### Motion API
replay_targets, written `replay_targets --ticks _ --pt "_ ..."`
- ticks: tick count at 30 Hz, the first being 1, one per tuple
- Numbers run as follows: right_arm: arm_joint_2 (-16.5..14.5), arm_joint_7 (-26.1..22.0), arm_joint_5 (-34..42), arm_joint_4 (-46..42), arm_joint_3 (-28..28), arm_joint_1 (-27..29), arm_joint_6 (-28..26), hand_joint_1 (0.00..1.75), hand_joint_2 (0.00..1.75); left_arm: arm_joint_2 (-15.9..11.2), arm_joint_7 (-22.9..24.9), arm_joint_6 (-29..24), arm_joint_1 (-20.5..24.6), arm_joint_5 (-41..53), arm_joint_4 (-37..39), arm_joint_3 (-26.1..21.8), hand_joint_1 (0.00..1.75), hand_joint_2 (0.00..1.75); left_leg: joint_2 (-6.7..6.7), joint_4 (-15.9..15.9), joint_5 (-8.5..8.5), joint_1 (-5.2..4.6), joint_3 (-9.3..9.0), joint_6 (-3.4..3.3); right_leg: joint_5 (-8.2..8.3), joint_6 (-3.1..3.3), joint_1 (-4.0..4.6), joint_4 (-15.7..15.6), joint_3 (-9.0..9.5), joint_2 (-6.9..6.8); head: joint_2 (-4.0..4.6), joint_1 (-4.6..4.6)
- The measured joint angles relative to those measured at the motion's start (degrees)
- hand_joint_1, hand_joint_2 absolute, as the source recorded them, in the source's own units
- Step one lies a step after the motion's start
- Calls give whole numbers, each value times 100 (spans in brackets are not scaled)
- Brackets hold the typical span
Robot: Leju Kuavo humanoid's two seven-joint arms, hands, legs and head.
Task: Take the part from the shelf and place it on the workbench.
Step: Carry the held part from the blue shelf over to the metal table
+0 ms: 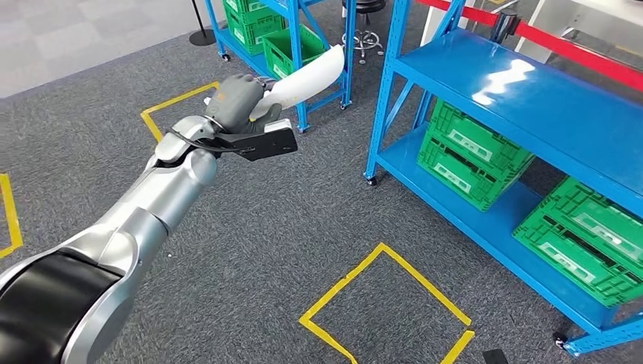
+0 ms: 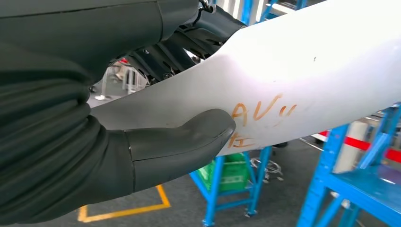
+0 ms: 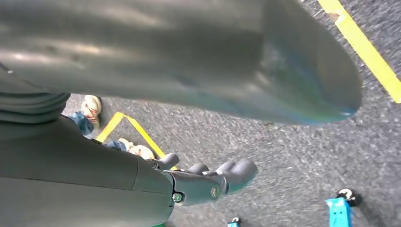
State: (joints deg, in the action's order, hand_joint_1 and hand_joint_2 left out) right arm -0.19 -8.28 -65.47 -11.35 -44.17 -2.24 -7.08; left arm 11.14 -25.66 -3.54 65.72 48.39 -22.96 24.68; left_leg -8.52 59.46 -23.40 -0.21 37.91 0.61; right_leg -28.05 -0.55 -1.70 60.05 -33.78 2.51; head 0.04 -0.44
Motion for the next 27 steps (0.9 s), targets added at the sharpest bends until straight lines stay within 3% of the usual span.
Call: replay_targets --ticks 2,4,6,7,8,9,10,12,13,18,20,22,23,24,25,27 --pt "10 23 -55 -1 0 -21 42 0 0 -116 -62 47 7 -18 -36 0 175 175 274 224 -135 -23 125 54 36 84 -11 -47 36 -138 0 -31" --pt "21 42 -96 -1 0 -6 65 0 0 -191 -127 104 2 -38 -63 0 175 175 654 890 -476 -25 449 85 39 136 9 -65 50 -289 0 -62" --pt "27 47 -120 -1 0 8 67 0 0 -234 -158 147 -41 -45 -72 0 175 175 780 1531 -697 6 770 107 25 152 28 -64 54 -461 0 -63" --pt "29 46 -127 -1 0 5 67 0 0 -254 -166 160 -65 -45 -73 0 175 175 801 1584 -660 21 795 113 15 151 30 -63 60 -546 0 -63" --pt "30 46 -130 -1 0 -1 67 0 0 -271 -170 166 -82 -46 -75 0 175 175 832 1404 -526 32 697 115 3 145 31 -63 72 -626 0 -63" --pt "30 46 -132 -1 0 -6 68 0 0 -286 -176 172 -89 -50 -82 0 175 175 899 1032 -337 37 492 109 -14 132 32 -62 93 -699 0 -63" --pt "30 47 -135 -1 0 -9 68 0 0 -297 -186 179 -87 -59 -93 0 175 175 1047 617 -199 18 263 94 -35 109 39 -62 115 -766 0 -63" --pt "29 56 -141 -1 0 -12 75 0 0 -310 -214 214 -79 -89 -120 0 175 175 1235 78 -67 -27 -35 23 -77 48 70 -61 155 -883 0 -59" --pt "28 60 -144 -1 0 -14 79 0 0 -314 -226 230 -77 -100 -128 0 175 175 1271 5 -79 -51 -73 -9 -90 23 84 -62 167 -924 0 -57" --pt "22 65 -137 -1 0 -23 85 0 0 -326 -235 250 -77 -105 -131 0 175 175 1148 1 -77 -66 -63 -61 -105 -21 81 -90 204 -1024 0 -55" --pt "-1 58 -117 -1 0 -41 85 0 0 -296 -226 252 -49 -98 -160 0 175 175 962 -34 -61 -41 -81 -148 -362 -76 50 314 41 -710 0 -44" --pt "-18 50 -97 -1 0 -46 85 0 0 -241 -214 252 -30 -93 -186 0 175 175 729 -63 -44 -17 -103 -227 -758 -113 35 1155 -373 -315 0 -33" --pt "-20 50 -91 -1 0 -38 85 0 0 -227 -210 252 -38 -92 -186 0 175 175 643 -57 -45 -21 -103 -232 -836 -110 44 1467 -560 -280 0 -31" --pt "-22 48 -90 -1 0 -35 86 0 0 -222 -206 253 -44 -92 -185 0 175 175 556 -49 -46 -25 -103 -232 -794 -100 51 1578 -664 -266 0 -29" --pt "-25 47 -88 -1 0 -35 86 0 0 -220 -203 253 -46 -91 -187 0 175 175 471 -37 -48 -27 -104 -229 -640 -87 54 1458 -658 -253 0 -29" --pt "-26 44 -84 -1 0 -37 85 0 0 -214 -196 253 -43 -91 -197 0 175 175 309 -7 -57 -19 -103 -210 -189 -60 40 701 -379 -97 0 -30"
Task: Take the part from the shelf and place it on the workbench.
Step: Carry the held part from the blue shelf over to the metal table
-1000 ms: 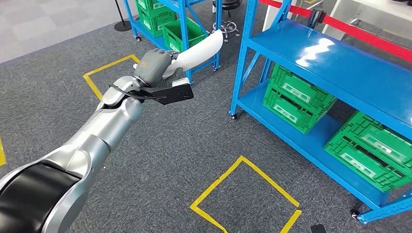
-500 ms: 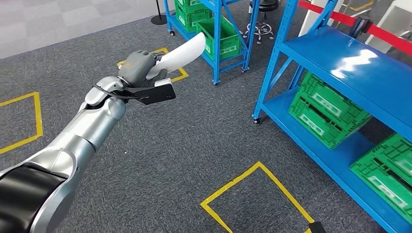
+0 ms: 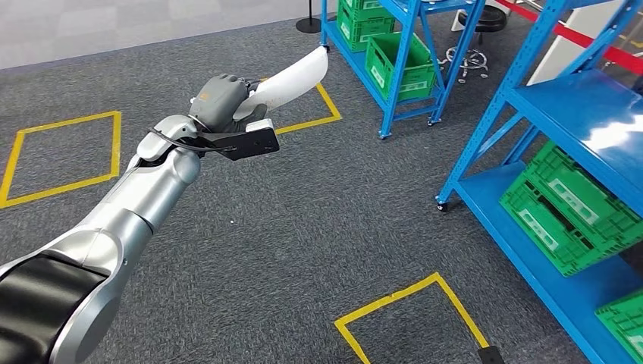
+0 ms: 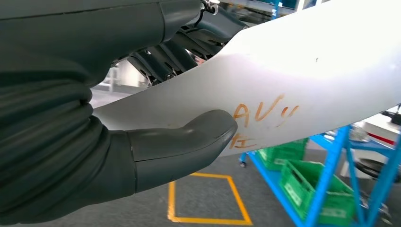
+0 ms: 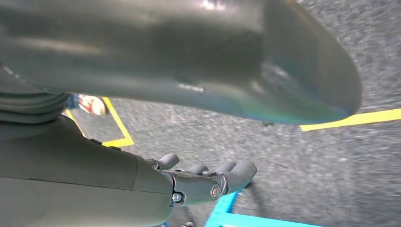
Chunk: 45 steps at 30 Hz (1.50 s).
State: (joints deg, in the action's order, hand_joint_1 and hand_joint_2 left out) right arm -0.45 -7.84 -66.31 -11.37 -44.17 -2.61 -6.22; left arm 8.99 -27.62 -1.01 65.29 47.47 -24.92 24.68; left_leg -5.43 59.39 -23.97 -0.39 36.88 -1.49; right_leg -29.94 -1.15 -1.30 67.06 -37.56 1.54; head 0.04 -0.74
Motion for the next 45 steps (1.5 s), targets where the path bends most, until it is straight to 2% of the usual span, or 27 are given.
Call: replay_targets --ticks 2,3,5,6,8,10,12,13,14,16,18,20,21,23,25,27,28,30,31,33,34,36,38,40,42,43,45 --pt "-1 -4 7 0 0 -2 -1 0 0 7 41 -12 9 13 -8 0 175 175 -147 28 -2 1 27 56 228 8 -6 -592 245 193 0 -1" --pt "-2 -4 9 0 -1 -4 -1 0 0 9 80 -35 13 26 -8 0 175 175 -212 25 9 5 44 94 235 16 0 -685 291 230 0 -2" --pt "-6 -9 6 0 -2 -14 -3 0 0 -4 151 -103 19 40 -7 0 175 175 -330 -1 43 12 80 175 254 62 7 -708 314 105 0 -2" --pt "-8 -18 -2 -1 -3 -24 -7 0 0 -17 169 -131 25 30 -6 0 175 175 -285 18 29 4 107 205 271 100 2 -727 329 40 0 -4" --pt "-14 -45 -24 -2 -10 -30 -18 0 0 -39 180 -154 48 5 -3 0 175 175 41 339 -172 -21 276 251 297 173 -9 -767 343 -93 0 -38" --pt "-16 -57 -34 -2 -36 -14 -25 0 0 -34 181 -157 57 -3 8 0 175 175 394 1070 -531 -16 613 283 290 212 18 -770 347 -234 0 -71" --pt "-16 -57 -32 -2 -74 -5 -25 0 0 -28 179 -157 39 -4 31 0 175 175 485 1582 -681 11 850 303 279 222 29 -767 349 -389 0 -72" --pt "-16 -57 -32 -2 -87 -6 -25 0 0 -28 179 -158 32 -5 40 0 175 175 503 1523 -602 22 809 306 272 221 30 -766 353 -462 0 -72" --pt "-17 -57 -32 -2 -94 -6 -25 0 0 -28 180 -159 30 -5 45 0 175 175 545 1235 -439 26 646 302 262 214 30 -766 365 -534 0 -73" --pt "-19 -58 -32 -2 -98 -5 -25 0 0 -25 180 -163 40 -7 44 0 175 175 800 422 -152 -4 188 259 230 179 46 -764 405 -666 0 -71" --pt "-19 -58 -31 -2 -100 -9 -25 0 0 -14 178 -167 54 -9 42 0 175 175 968 9 -76 -52 -45 185 200 124 70 -764 443 -785 0 -68" --pt "-25 -57 -31 -2 -101 -27 -23 0 0 -14 177 -169 62 -11 39 0 175 175 852 -16 -69 -72 -51 120 180 64 72 -775 485 -917 0 -67" --pt "-29 -57 -31 -2 -101 -37 -23 0 0 -15 175 -171 69 -12 34 0 175 175 775 -34 -57 -61 -59 89 153 31 57 -761 502 -895 0 -66" --pt "-36 -59 -32 -2 -101 -44 -22 0 0 0 178 -176 100 -13 27 0 175 175 633 -71 -30 -21 -82 23 -35 -24 26 -489 407 -602 0 -57" --pt "-34 -58 -31 -2 -107 -25 -22 0 0 35 178 -179 111 -13 31 0 175 175 487 -76 -19 1 -79 -18 -377 -52 11 217 66 -255 0 -40" --pt "-31 -56 -31 -2 -121 -8 -21 0 0 55 179 -179 84 -13 44 0 175 175 317 -58 -18 1 -66 -27 -541 -63 15 819 -272 -170 0 -30" --pt "-32 -56 -32 -2 -128 -6 -21 0 0 56 179 -179 73 -13 51 0 175 175 230 -44 -17 1 -60 -25 -462 -61 13 833 -312 -160 0 -28" --pt "-32 -56 -32 -2 -134 -6 -21 0 0 59 181 -180 71 -14 58 0 175 175 64 -7 -21 11 -52 -4 -55 -55 -9 209 -59 -68 0 -27" --pt "-32 -56 -32 -2 -135 -8 -21 0 0 63 180 -184 77 -15 58 0 175 175 -11 13 -22 12 -37 22 94 -59 -29 -185 118 78 0 -27" --pt "-32 -57 -29 -2 -137 -8 -26 0 0 77 183 -195 86 -17 58 0 175 175 -155 34 -5 21 12 102 219 -53 -43 -661 323 282 0 -27" --pt "-33 -58 -28 -2 -138 -9 -28 0 0 81 190 -204 86 -17 58 0 175 175 -226 22 19 29 38 150 200 -37 -34 -699 338 298 0 -27" --pt "-35 -64 -34 -2 -140 -18 -32 0 0 67 213 -221 84 -16 59 0 175 175 -306 -8 59 46 78 232 244 35 -23 -730 356 148 0 -27" --pt "-36 -73 -56 -2 -141 -25 -27 0 0 38 232 -234 90 -17 58 0 175 175 -19 187 -70 26 192 286 284 123 -27 -785 386 8 0 -60" --pt "-35 -74 -83 -2 -142 -6 -19 0 0 27 236 -240 86 -19 58 0 175 175 371 836 -416 15 495 324 292 177 -10 -811 401 -144 0 -95" --pt "-33 -75 -103 -2 -142 13 -17 0 0 14 239 -240 53 -22 59 0 175 175 476 1514 -670 34 806 353 282 194 2 -810 402 -308 0 -98" --pt "-32 -78 -112 -2 -142 16 -20 0 0 1 240 -240 35 -26 60 0 175 175 489 1605 -661 41 839 360 277 196 4 -809 404 -386 0 -98" --pt "-32 -84 -127 -2 -142 15 -26 0 0 -30 241 -238 22 -36 54 0 175 175 586 1102 -377 40 548 343 259 183 7 -803 420 -536 0 -100"
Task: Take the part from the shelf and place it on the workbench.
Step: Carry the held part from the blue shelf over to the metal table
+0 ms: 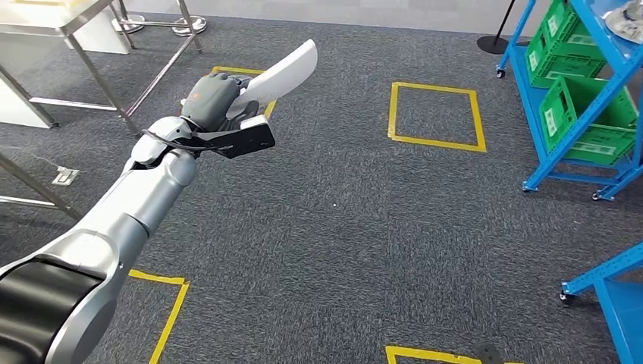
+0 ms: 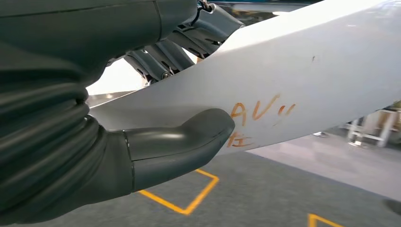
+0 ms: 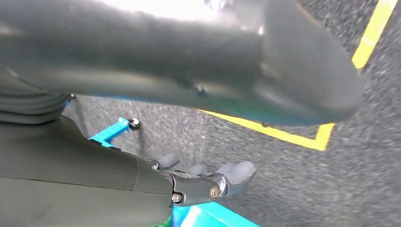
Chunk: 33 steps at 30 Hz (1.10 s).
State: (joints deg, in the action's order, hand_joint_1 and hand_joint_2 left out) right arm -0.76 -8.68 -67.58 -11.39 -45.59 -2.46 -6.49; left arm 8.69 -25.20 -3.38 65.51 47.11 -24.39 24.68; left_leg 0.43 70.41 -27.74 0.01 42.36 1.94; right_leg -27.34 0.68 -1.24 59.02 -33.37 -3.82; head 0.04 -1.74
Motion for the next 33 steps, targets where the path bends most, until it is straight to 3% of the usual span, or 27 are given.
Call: replay_targets --ticks 2,3,4,6,8,10,12,13,14,15,17,19,21,22,23,25,26,28,29,30,31,33 --pt "0 13 -2 0 -1 0 -3 0 0 -12 -19 18 14 -11 -17 0 175 175 261 -794 254 -42 -440 -70 -35 -43 24 13 27 -145 0 2" --pt "1 27 4 0 -2 -2 -4 0 0 -8 -36 34 22 -18 -25 0 175 175 340 -1029 304 -65 -569 -116 -54 -71 42 17 41 -214 0 4" --pt "2 46 10 0 -3 -9 -5 0 0 -2 -52 56 29 -25 -28 0 175 175 351 -1115 300 -85 -611 -157 -68 -100 56 15 56 -281 0 7" --pt "3 72 16 -1 -6 -38 -7 0 0 -2 -66 90 36 -34 -28 0 175 175 189 -1136 324 -81 -613 -232 -93 -162 53 4 85 -383 0 9" --pt "6 65 6 -1 -7 -65 -8 0 0 4 -59 102 56 -36 -28 0 175 175 55 -1177 354 -45 -628 -296 -214 -225 22 157 34 -155 0 11" --pt "23 50 -4 0 -10 -60 -9 0 0 45 -57 104 68 -35 -25 0 175 175 -76 -1194 367 -18 -634 -341 -528 -271 2 771 -256 224 0 25" --pt "44 48 -7 0 -16 -46 -9 0 0 82 -58 111 48 -34 -11 1 175 175 -231 -1185 363 -16 -631 -358 -786 -292 2 1511 -651 352 0 39" --pt "48 47 -7 0 -19 -45 -9 0 0 86 -57 115 37 -34 -1 1 175 175 -310 -1175 362 -16 -630 -359 -770 -293 2 1650 -751 363 0 42" --pt "52 46 -7 0 -22 -46 -9 0 0 89 -57 117 30 -34 7 1 175 175 -389 -1162 360 -14 -630 -355 -641 -289 -1 1555 -738 374 0 42" --pt "55 45 -7 0 -25 -46 -9 0 0 91 -56 117 29 -34 11 1 175 175 -466 -1146 356 -9 -630 -345 -431 -283 -9 1245 -613 409 0 42" --pt "66 45 -7 0 -32 -47 -9 0 0 101 -56 117 37 -34 14 1 175 175 -623 -1104 345 -1 -610 -296 -93 -276 -42 449 -264 641 0 41" --pt "72 48 -6 0 -35 -52 -9 0 0 113 -57 117 42 -34 18 2 175 175 -768 -1094 362 6 -561 -212 -18 -253 -48 70 -88 799 0 43" --pt "72 47 -5 0 -37 -65 -9 0 0 95 -58 117 42 -34 21 2 175 175 -900 -1129 408 20 -522 -123 -6 -198 -38 44 -72 704 0 44" --pt "72 46 -5 0 -37 -72 -9 0 0 78 -58 117 43 -34 22 2 175 175 -846 -1117 400 15 -499 -90 12 -159 -41 23 -62 637 0 40" --pt "73 44 -6 0 -37 -75 -9 0 0 64 -58 117 47 -34 23 2 175 175 -703 -1030 338 3 -448 -62 27 -114 -44 0 -49 568 0 23" --pt "74 45 -7 0 -38 -58 -9 0 0 55 -58 117 51 -34 24 2 175 175 -289 -500 41 -17 -195 -24 35 -43 -30 -31 -25 417 0 -13" --pt "75 45 -7 0 -39 -47 -9 0 0 57 -58 117 46 -34 26 2 175 175 -166 -111 -138 -11 -13 -7 29 -22 -18 -30 -21 341 0 -29" --pt "76 44 -9 0 -43 -43 -9 0 0 60 -57 117 21 -34 33 2 175 175 -96 438 -298 2 245 13 12 -7 -7 -25 -14 183 0 -31" --pt "77 37 -13 0 -43 -47 -9 0 0 59 -54 117 13 -32 35 2 175 175 -81 415 -226 5 223 12 1 -7 -4 -22 -4 108 0 -31" --pt "76 25 -16 0 -44 -49 -9 0 0 58 -48 114 11 -27 35 2 175 175 -45 169 -66 3 86 -1 -13 -11 -1 -19 12 35 0 -32" --pt "76 11 -21 0 -44 -50 -8 0 0 57 -37 110 16 -22 32 2 175 175 53 -231 125 -9 -133 -30 -31 -21 4 -16 35 -33 0 -33" --pt "76 -6 -38 0 -44 -51 -2 0 0 59 -18 101 45 -15 24 2 175 175 338 -921 325 -79 -509 -131 -72 -65 41 -5 68 -162 0 -28"
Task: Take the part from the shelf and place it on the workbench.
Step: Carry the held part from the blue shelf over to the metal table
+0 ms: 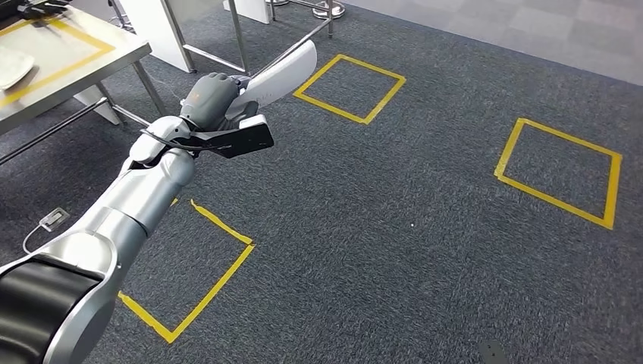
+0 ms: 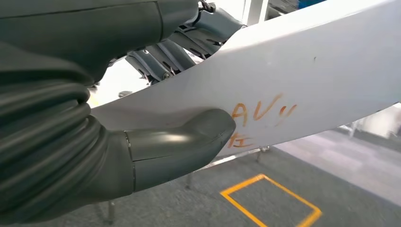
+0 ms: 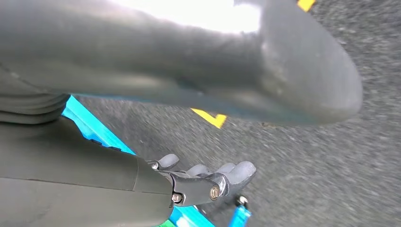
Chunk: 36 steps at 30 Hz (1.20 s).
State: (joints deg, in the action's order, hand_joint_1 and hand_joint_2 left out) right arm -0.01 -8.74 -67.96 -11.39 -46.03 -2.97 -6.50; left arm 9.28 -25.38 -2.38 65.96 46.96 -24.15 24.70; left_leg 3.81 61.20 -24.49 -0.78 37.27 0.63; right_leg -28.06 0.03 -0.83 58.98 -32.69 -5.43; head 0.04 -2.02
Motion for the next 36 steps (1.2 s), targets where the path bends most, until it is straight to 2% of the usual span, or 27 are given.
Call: replay_targets --ticks 1,2,3,4,6,8,9,10,11,12,13,15,17,18,19,20,21,23,25,26,27,28,30,32,34,35,36 --pt "-1 1 -13 0 0 -3 4 0 0 -3 7 -2 12 1 -3 0 175 175 79 -163 19 -31 -80 -50 -16 -25 20 2 13 -66 0 4" --pt "-3 5 -27 0 0 -9 10 0 0 -15 13 -3 19 1 -4 0 175 175 75 -206 0 -54 -92 -90 -28 -50 34 -3 26 -137 0 9" --pt "-5 9 -39 -1 0 -20 14 0 0 -32 19 -3 22 1 -5 0 175 175 -16 -217 15 -46 -82 -124 -37 -74 38 -13 47 -209 0 12" --pt "-9 13 -48 -1 0 -30 15 0 0 -53 26 -6 23 -1 -12 0 175 175 -91 -234 28 -32 -86 -151 -60 -103 26 -3 59 -196 0 13" --pt "-13 13 -65 -1 0 -34 16 0 0 -74 39 -26 33 -11 -32 0 175 175 -234 -273 60 14 -101 -215 -227 -165 -6 238 -34 93 0 22" --pt "-13 14 -80 0 0 -14 26 0 0 -71 49 -49 17 -19 -45 0 175 175 -387 -283 78 43 -99 -253 -550 -212 -28 922 -373 441 0 42" --pt "-14 20 -84 0 0 -6 35 0 0 -72 54 -54 -5 -16 -45 0 175 175 -472 -279 81 46 -96 -260 -675 -228 -31 1298 -575 500 0 51" --pt "-19 24 -86 0 0 -3 44 0 0 -78 59 -55 -29 -13 -41 0 175 175 -558 -270 80 48 -94 -260 -710 -243 -36 1543 -725 519 0 55" --pt "-24 28 -88 0 0 -2 50 0 0 -88 62 -55 -46 -9 -38 0 175 175 -641 -255 79 52 -91 -257 -636 -252 -44 1583 -784 526 0 56" --pt "-29 32 -89 0 0 -3 51 0 0 -98 64 -55 -56 -7 -35 0 175 175 -723 -234 74 58 -87 -247 -465 -259 -59 1402 -732 541 0 56" --pt "-33 32 -89 0 0 -3 49 0 0 -106 64 -55 -58 -6 -36 0 175 175 -803 -206 65 67 -79 -229 -240 -268 -82 1039 -583 603 0 56" --pt "-39 27 -92 0 0 -8 45 0 0 -115 68 -56 -50 -5 -38 0 175 175 -958 -147 53 80 -35 -161 8 -266 -132 357 -279 874 0 56" --pt "-49 23 -97 0 0 -6 43 0 0 -119 74 -57 -41 -3 -43 0 175 175 -1104 -131 78 95 29 -68 14 -223 -132 117 -176 1011 0 60" --pt "-54 21 -98 0 0 -5 43 0 0 -125 78 -58 -38 -2 -45 0 175 175 -1177 -140 100 101 56 -22 29 -186 -113 101 -172 954 0 60" --pt "-60 21 -98 0 0 -9 43 0 0 -141 79 -60 -38 -2 -47 0 175 175 -1185 -154 117 113 78 17 45 -143 -113 89 -170 878 0 62" --pt "-66 18 -98 0 0 -18 42 0 0 -160 85 -62 -35 -1 -48 0 175 175 -1084 -125 94 108 108 48 61 -98 -115 73 -164 813 0 52" --pt "-70 16 -96 0 0 -24 42 0 0 -178 96 -66 -30 2 -48 0 175 175 -917 -1 8 102 177 74 77 -48 -118 56 -157 741 0 35" --pt "-74 17 -90 0 -1 -15 42 0 0 -178 130 -75 -26 21 -48 1 175 175 -548 598 -334 94 450 114 85 16 -111 40 -151 598 0 3" --pt "-74 27 -86 0 -2 1 43 0 0 -154 169 -80 -45 43 -42 4 175 175 -444 1290 -617 111 754 144 77 37 -106 41 -151 440 0 -4" --pt "-76 30 -87 0 -4 1 43 0 0 -148 190 -80 -58 50 -37 5 175 175 -430 1420 -625 118 801 153 72 38 -106 42 -148 362 0 -5" --pt "-80 33 -87 0 -5 -2 42 0 0 -146 210 -80 -67 54 -34 6 175 175 -411 1323 -532 123 732 155 65 34 -107 42 -142 287 0 -5" --pt "-84 32 -89 0 -6 -3 40 0 0 -146 230 -80 -68 56 -35 7 175 175 -364 1029 -372 124 562 146 54 23 -107 43 -129 214 0 -6" --pt "-90 26 -95 0 -7 -4 35 0 0 -142 257 -81 -45 58 -41 7 175 175 -117 267 -113 86 139 91 20 -26 -80 52 -94 81 0 -11" --pt "-93 17 -103 0 -7 -5 31 0 0 -133 268 -81 -16 59 -48 7 175 175 21 -98 -60 45 -53 4 -9 -85 -33 51 -63 -44 0 -2" --pt "-95 14 -105 0 -7 -17 31 0 0 -151 281 -81 -10 60 -48 7 175 175 -111 -129 -53 46 -57 -81 -32 -140 -19 29 -25 -171 0 10" --pt "-97 14 -106 0 -7 -26 33 0 0 -167 290 -81 -8 61 -48 7 175 175 -187 -141 -43 59 -60 -112 -68 -171 -32 49 -16 -138 0 12" --pt "-98 9 -107 0 -7 -32 37 0 0 -178 298 -81 -2 62 -48 7 175 175 -257 -154 -33 77 -64 -147 -150 -197 -46 149 -49 -27 0 17"
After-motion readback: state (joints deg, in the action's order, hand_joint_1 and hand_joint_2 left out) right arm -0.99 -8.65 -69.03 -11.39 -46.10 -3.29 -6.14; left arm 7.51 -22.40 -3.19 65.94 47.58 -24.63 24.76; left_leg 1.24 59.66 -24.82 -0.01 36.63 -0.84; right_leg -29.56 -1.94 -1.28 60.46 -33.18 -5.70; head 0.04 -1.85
